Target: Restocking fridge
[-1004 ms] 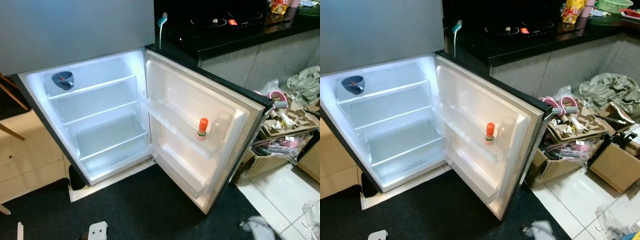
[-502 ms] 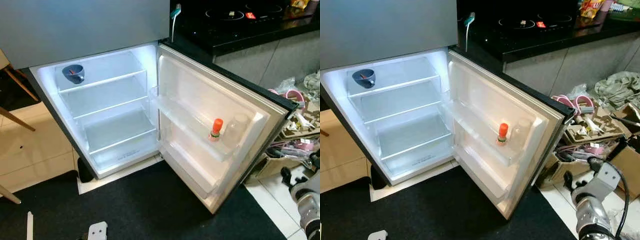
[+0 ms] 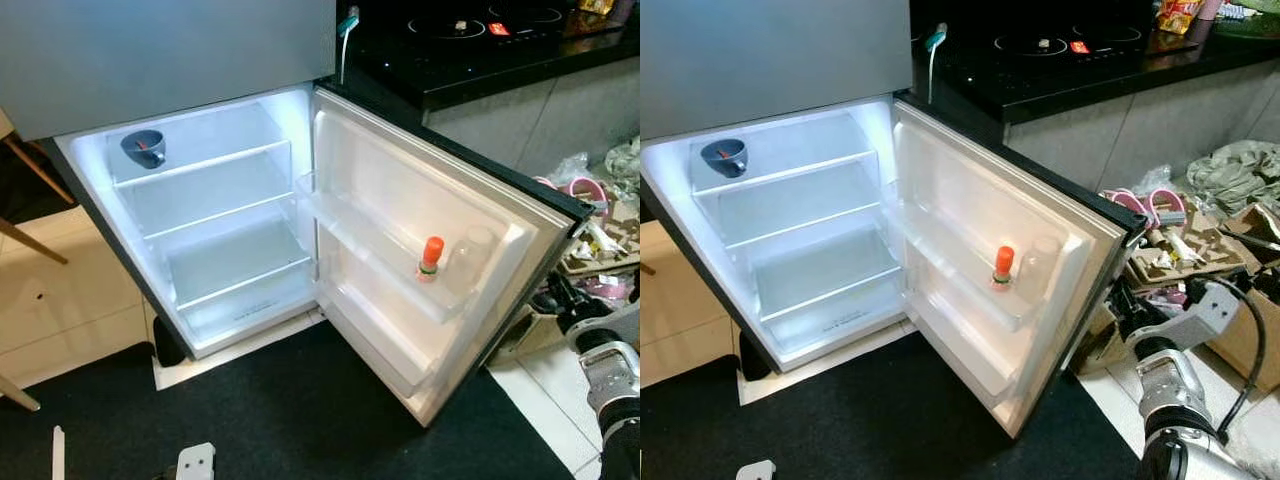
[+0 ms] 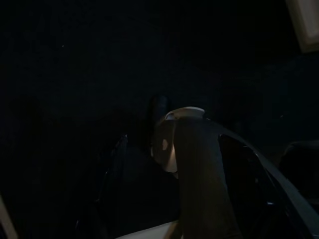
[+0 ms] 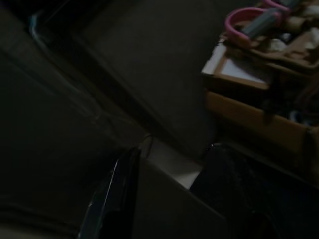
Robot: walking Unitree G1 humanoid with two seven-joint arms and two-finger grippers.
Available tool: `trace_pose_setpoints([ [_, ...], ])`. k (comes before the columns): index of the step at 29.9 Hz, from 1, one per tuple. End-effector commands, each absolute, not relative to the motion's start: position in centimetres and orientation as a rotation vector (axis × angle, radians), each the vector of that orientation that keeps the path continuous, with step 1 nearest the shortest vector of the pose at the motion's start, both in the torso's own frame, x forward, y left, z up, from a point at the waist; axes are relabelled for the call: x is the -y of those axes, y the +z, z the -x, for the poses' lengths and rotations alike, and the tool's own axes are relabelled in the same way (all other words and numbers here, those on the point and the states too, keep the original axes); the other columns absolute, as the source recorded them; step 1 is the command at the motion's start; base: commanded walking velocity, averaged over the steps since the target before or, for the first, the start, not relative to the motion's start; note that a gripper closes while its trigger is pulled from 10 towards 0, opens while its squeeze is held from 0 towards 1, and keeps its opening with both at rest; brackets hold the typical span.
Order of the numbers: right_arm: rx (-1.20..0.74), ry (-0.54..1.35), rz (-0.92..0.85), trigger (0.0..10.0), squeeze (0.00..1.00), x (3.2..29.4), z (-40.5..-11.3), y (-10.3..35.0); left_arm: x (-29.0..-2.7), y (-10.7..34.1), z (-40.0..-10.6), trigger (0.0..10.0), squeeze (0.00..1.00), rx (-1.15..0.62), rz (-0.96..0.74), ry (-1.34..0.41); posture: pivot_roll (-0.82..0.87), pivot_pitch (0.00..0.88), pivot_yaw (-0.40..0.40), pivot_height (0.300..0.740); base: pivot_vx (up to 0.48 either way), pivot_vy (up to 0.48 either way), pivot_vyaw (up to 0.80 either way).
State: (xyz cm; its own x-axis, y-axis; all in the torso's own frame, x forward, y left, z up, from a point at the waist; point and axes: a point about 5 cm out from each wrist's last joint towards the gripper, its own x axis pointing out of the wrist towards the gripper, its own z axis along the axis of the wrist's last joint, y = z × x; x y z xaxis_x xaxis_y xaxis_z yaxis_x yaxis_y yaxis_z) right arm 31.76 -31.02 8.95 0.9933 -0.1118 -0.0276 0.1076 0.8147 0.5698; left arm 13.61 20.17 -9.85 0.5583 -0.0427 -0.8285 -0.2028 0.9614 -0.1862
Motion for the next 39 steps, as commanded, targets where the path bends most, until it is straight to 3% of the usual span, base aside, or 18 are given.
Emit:
trace_pose_setpoints([
  [1,0.02,-0.003,-0.617,10.0,0.0,29.9,-32.3,9.3,-20.4,-10.1,-12.9,10.0,0.0,-1.002,0.266,0.097,-0.03,0.064,0.01,0.74,0.0,0.0,0.0],
  [9,0.0,0.422,-0.566,10.0,0.0,25.8,-33.2,10.2,-20.1,-10.1,-12.9,10.0,0.0,-1.005,0.268,0.085,-0.03,0.063,0.012,0.74,0.0,0.0,0.0],
  [11,-0.036,0.636,-0.546,10.0,0.0,23.0,-33.1,9.9,-20.1,-10.1,-13.0,10.0,0.0,-1.004,0.269,0.083,-0.04,0.064,0.012,0.74,0.0,0.0,0.0],
  [13,-0.049,0.728,-0.543,10.0,0.0,21.7,-32.9,9.8,-20.1,-10.1,-13.0,10.0,0.0,-1.004,0.269,0.082,-0.04,0.064,0.012,0.74,0.0,0.0,0.0],
  [15,-0.088,1.006,-0.531,10.0,0.0,16.8,-31.9,9.1,-20.0,-10.1,-13.1,10.0,0.0,-1.004,0.27,0.08,-0.04,0.065,0.012,0.74,0.0,0.0,0.0],
  [16,-0.088,1.006,-0.531,10.0,0.0,16.8,-31.9,9.1,-20.0,-10.1,-13.1,10.0,0.0,-1.004,0.27,0.08,-0.04,0.065,0.012,0.74,0.0,0.0,0.0],
  [18,-0.101,1.154,-0.569,10.0,0.0,13.2,-31.0,8.8,-19.9,-10.1,-13.1,10.0,0.0,-1.004,0.27,0.079,-0.03,0.064,0.014,0.74,0.0,0.0,0.0],
  [20,-0.109,1.196,-0.577,10.0,0.0,12.4,-30.6,8.7,-19.9,-10.1,-13.1,10.0,0.0,-1.004,0.27,0.078,-0.03,0.064,0.014,0.74,0.0,0.0,0.0],
  [25,-0.206,1.287,-0.529,10.0,0.0,11.7,-29.3,7.2,-19.9,-10.1,-13.0,10.0,0.0,-1.005,0.269,0.076,-0.03,0.069,0.011,0.74,0.0,0.0,0.0],
  [29,-0.36,1.281,-0.429,10.0,0.0,12.9,-28.1,5.1,-20.0,-10.1,-12.9,10.0,0.0,-1.008,0.267,0.078,-0.03,0.071,0.008,0.74,0.0,0.0,0.0],
  [33,-0.546,1.195,-0.288,10.0,0.0,15.2,-27.2,3.0,-20.0,-10.2,-12.7,10.0,0.0,-1.013,0.267,0.08,-0.03,0.074,0.005,0.74,0.0,0.0,0.0],
  [36,-0.748,1.05,-0.146,10.0,0.0,19.6,-26.0,1.3,-19.6,-10.3,-12.6,10.0,0.0,-1.017,0.274,0.075,-0.04,0.074,0.002,0.74,0.0,0.0,0.0],
  [39,-0.812,0.958,-0.107,10.0,0.0,21.7,-25.7,1.1,-19.4,-10.3,-12.6,10.0,0.0,-1.017,0.277,0.073,-0.04,0.074,-0.002,0.74,0.0,0.0,0.0],
])
